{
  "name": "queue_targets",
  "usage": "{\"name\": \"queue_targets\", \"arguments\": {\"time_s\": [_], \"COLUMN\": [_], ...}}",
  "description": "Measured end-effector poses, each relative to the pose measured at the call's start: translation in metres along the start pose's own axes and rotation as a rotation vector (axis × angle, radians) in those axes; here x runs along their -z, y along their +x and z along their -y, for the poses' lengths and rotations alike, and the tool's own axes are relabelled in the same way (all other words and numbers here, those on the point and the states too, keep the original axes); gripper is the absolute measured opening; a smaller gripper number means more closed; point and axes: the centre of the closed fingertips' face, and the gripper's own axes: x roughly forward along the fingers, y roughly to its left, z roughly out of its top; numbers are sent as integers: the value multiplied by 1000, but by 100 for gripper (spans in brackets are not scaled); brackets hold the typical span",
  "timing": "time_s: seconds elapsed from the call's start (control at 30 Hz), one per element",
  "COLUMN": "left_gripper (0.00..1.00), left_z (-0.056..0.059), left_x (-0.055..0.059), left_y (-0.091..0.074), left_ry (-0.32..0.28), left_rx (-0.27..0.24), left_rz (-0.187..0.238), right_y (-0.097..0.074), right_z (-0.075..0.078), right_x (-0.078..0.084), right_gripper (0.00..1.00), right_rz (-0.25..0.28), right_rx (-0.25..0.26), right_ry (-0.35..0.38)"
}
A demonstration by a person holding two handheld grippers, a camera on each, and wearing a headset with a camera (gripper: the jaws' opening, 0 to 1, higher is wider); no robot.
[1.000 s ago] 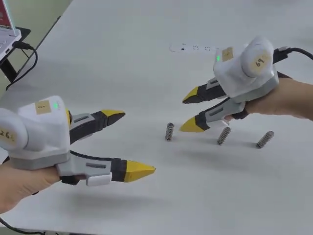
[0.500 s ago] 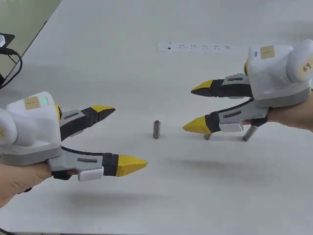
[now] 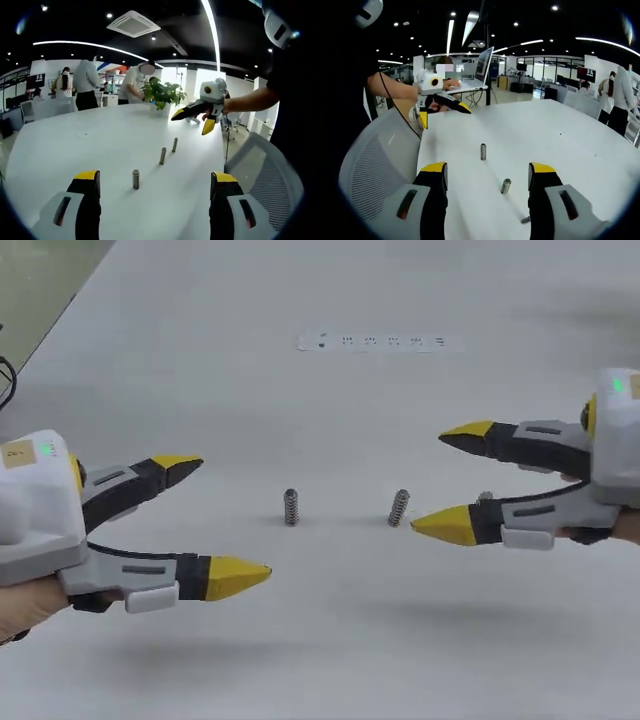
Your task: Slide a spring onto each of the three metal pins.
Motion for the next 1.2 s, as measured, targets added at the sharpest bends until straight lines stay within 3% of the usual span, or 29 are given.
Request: {"name": "queue_targets", "arguments": {"time_s": [0.27,0.4,0.5,0.67,0.7,0.8,0.83,0.87,0.93,1.07,1.2], "left_gripper": [88,89,91,96,98,98,98,98,98,98,98], "left_z": [5,7,11,13,13,12,13,13,14,22,22], "left_x": [-1,0,5,13,15,18,19,21,25,38,40], "left_y": [0,0,1,1,1,0,-1,-1,0,2,1], "left_ry": [24,26,40,46,30,14,1,-10,-12,0,8], "left_rx": [-19,-26,-21,-28,-28,-37,-40,-39,-44,-17,-20], "left_rz": [-8,-8,-36,-76,-81,-87,-94,-101,-121,-194,-208], "right_y": [-44,-63,-70,-73,-73,-72,-72,-69,-69,-66,-64], "right_z": [-3,1,2,5,4,2,2,1,2,2,3], "right_x": [33,56,67,78,86,98,102,101,106,118,122], "right_gripper": [70,77,80,88,89,94,95,95,93,94,93], "right_rz": [-11,-47,-77,-117,-167,-248,-282,-274,-307,-363,-382], "right_rx": [58,99,111,133,136,136,139,132,133,121,127], "right_ry": [67,125,144,185,215,230,224,214,220,177,148]}}
